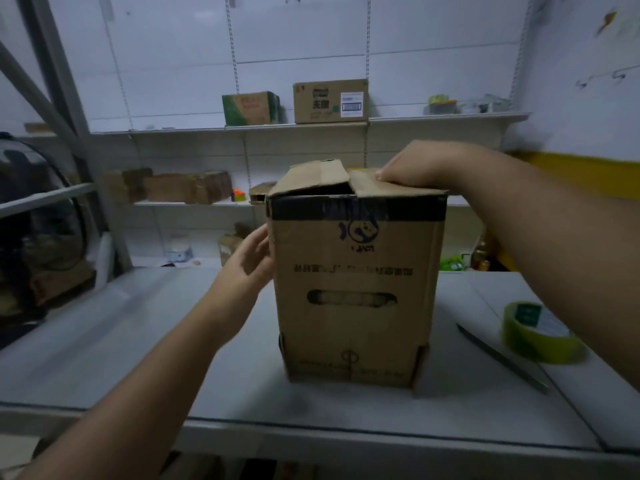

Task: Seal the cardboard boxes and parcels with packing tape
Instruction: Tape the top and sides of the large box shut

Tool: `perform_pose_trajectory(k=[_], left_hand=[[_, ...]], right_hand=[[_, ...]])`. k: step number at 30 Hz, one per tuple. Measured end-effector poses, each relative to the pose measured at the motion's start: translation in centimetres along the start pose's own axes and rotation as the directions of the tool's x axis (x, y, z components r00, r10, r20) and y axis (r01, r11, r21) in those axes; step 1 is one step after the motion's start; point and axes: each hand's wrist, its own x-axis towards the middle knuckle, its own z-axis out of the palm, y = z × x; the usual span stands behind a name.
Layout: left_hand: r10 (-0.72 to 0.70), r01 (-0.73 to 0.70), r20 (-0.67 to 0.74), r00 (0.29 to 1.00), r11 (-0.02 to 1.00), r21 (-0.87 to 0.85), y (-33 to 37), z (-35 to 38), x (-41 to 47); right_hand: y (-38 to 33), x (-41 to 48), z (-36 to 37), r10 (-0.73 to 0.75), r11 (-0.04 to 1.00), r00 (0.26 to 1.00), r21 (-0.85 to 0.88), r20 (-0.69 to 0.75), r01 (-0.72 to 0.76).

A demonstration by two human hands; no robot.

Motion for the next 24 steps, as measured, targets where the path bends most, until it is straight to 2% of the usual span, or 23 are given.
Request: perform_pose_trajectory(k=[2,3,5,9,11,14,16,17,19,21,22,24], left_hand=[[-0.158,0.153,0.153,0.976,0.987,0.040,-2.4,-0.9,-1.3],[-0.245,0.217,0.220,0.944,0.966,0.144,-3.6,-0.7,-2.0],[-0.359,0.248,0.257,0.897,0.892,0.378,-5.5,0.6,-2.9],[-0.297,0.165,0.194,0.935,0.848,0.504,-6.6,2.2,-2.7],[-0.270,0.133,0.128,0.954,0.766,0.629,-6.5,1.6,-2.8],[-0.130,0.070,-0.005,0.992,0.501,0.862,-5.5,-0.1,-3.3],[0.043,-0.054,0.042,0.998,0.327,0.943,-5.2,-1.9,-3.6],[0.077,-0.104,0.085,0.993,0.286,0.953,-5.0,-2.8,-3.9],[0.062,-0.141,0.128,0.990,0.277,0.951,-4.8,-4.2,-4.3],[0.059,-0.113,0.101,0.993,0.278,0.954,-4.9,-5.2,-4.5],[0.074,-0.063,0.042,0.996,0.315,0.947,-5.0,-5.6,-4.5],[0.093,0.173,-0.255,0.962,0.515,0.839,-6.5,-7.0,-4.7]], right_hand=[[-0.1,0.1,0.0,-0.007,1.000,1.000,-0.003,-0.005,0.007],[-0.1,0.2,-0.1,-0.013,1.000,1.000,-0.015,0.002,0.013],[0.0,0.2,-0.1,-0.008,0.999,1.000,-0.032,0.015,0.009],[0.0,-0.2,-0.3,0.006,0.999,1.000,-0.033,0.017,-0.005],[0.2,-0.5,-0.5,0.021,0.999,1.000,-0.028,0.018,-0.020],[0.3,-0.5,-0.6,0.030,0.999,0.999,-0.043,0.039,-0.028],[-0.4,-0.4,-0.3,0.019,0.998,0.999,-0.064,0.045,-0.016],[-1.0,-0.3,-0.1,0.012,0.997,0.999,-0.079,0.046,-0.008],[-2.5,-0.1,0.5,-0.010,0.996,0.999,-0.087,0.052,0.015],[-3.9,0.1,1.3,-0.047,0.997,0.997,-0.063,0.056,0.050],[-4.3,0.2,1.8,-0.060,0.996,0.996,-0.064,0.067,0.065],[-4.4,0.6,3.4,-0.048,0.993,0.993,-0.103,0.106,0.059]])
